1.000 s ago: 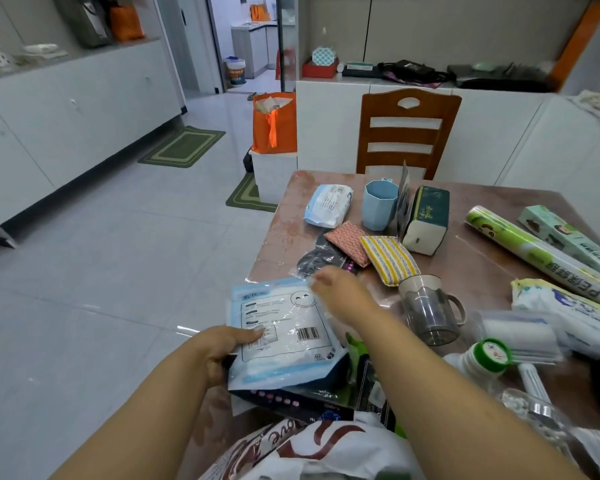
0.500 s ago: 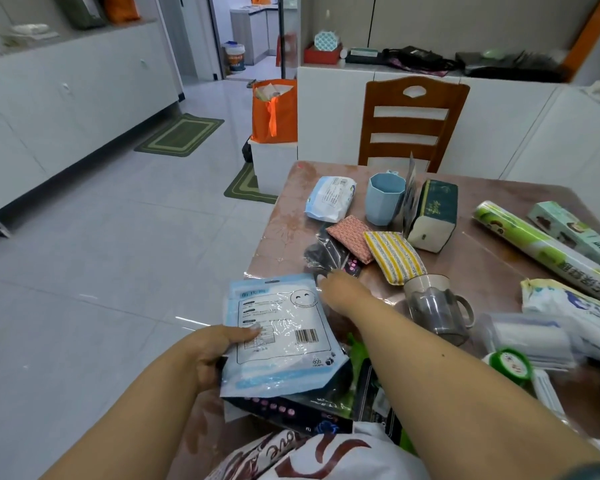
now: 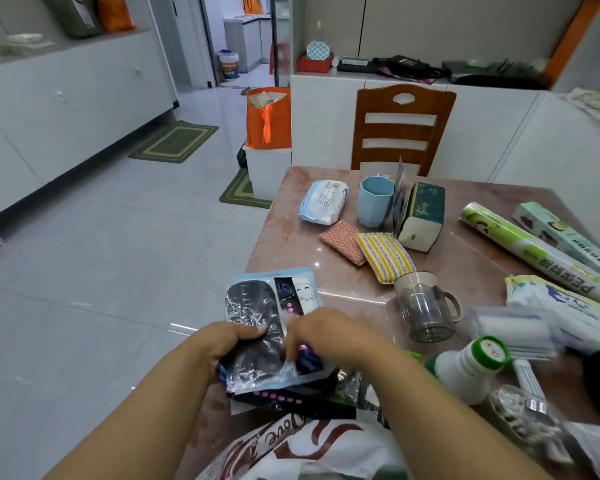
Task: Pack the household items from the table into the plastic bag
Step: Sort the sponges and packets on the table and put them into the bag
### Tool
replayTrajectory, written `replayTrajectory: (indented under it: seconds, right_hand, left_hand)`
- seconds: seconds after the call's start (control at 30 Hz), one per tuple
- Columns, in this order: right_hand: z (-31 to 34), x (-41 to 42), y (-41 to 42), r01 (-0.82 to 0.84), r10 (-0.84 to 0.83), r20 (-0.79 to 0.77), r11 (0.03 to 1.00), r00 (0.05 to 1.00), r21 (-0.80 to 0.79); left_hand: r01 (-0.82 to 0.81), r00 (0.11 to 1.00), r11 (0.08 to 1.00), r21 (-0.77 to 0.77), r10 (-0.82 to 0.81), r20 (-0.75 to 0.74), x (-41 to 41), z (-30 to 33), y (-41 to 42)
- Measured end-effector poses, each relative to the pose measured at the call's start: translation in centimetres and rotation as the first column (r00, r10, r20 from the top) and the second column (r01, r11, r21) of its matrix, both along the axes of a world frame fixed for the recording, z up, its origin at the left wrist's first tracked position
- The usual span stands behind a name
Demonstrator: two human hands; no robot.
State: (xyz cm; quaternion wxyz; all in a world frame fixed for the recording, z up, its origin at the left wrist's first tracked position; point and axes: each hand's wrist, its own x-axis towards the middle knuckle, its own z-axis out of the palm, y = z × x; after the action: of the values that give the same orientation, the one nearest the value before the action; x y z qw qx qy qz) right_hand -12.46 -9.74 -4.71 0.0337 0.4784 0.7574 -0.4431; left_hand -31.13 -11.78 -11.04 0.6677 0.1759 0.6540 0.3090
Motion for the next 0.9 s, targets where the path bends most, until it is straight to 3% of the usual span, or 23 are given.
replayTrajectory:
  seconds: [0.07, 0.13, 0.2, 0.27, 0.37, 0.47, 0.63, 0.73, 0.9]
  right_hand:
    - [-0.7, 0.1, 3.3, 0.241, -0.237, -0.05, 0.962, 0.97, 0.126]
    - [-1.6, 0.6, 7.8, 0.561, -0.545, -0.134, 0.792, 0.827, 0.241]
    - [-2.6, 1.2, 11.7, 0.733, -0.74, -0.114, 0.61, 0.663, 0.299]
    - [-3.2, 1.7, 14.0, 0.708, -0.785, 0.07, 0.589, 0.615, 0.39]
    - [-4.7, 2.7, 16.5, 0.627, -0.753, 0.38, 0.658, 0.537, 0.418]
    - [-7.0, 2.8, 18.4, 0.542, -0.608, 0.521, 0.787, 0.599, 0.294]
    - [-6.4, 1.3, 18.2, 0.487, -0.609, 0.431, 0.793, 0.666, 0.367]
    - [-6.2, 2.3, 18.9, 0.58, -0.767, 0.32, 0.634, 0.556, 0.511]
    - [-7.7, 3.0, 20.3, 0.798, -0.862, 0.31, 0.495, 0.401, 0.344]
  left_hand:
    - [-0.03, 0.999, 1.0, 0.004, 0.03, -0.028, 0.3, 0.2, 0.3]
    - [-0.062, 0.998, 0.997, 0.042, 0.063, -0.026, 0.3, 0.4, 1.0]
    - [-0.077, 0.997, 0.995, 0.065, 0.079, -0.019, 0.6, 0.5, 1.8]
    - [-0.076, 0.997, 0.994, 0.073, 0.077, -0.021, 0.7, 0.3, 2.6]
    - [-0.083, 0.996, 0.993, 0.083, 0.085, -0.019, 0.8, -0.4, 3.7]
    - [-0.091, 0.995, 0.992, 0.086, 0.093, -0.027, 1.0, -0.9, 4.9]
    - [-0.076, 0.997, 0.993, 0.085, 0.078, -0.02, 1.6, -1.6, 6.5]
    - [-0.051, 0.998, 0.995, 0.08, 0.053, -0.026, 1.8, -2.2, 7.1]
    - [-0.04, 0.998, 0.995, 0.088, 0.044, -0.039, 2.0, -2.7, 7.0]
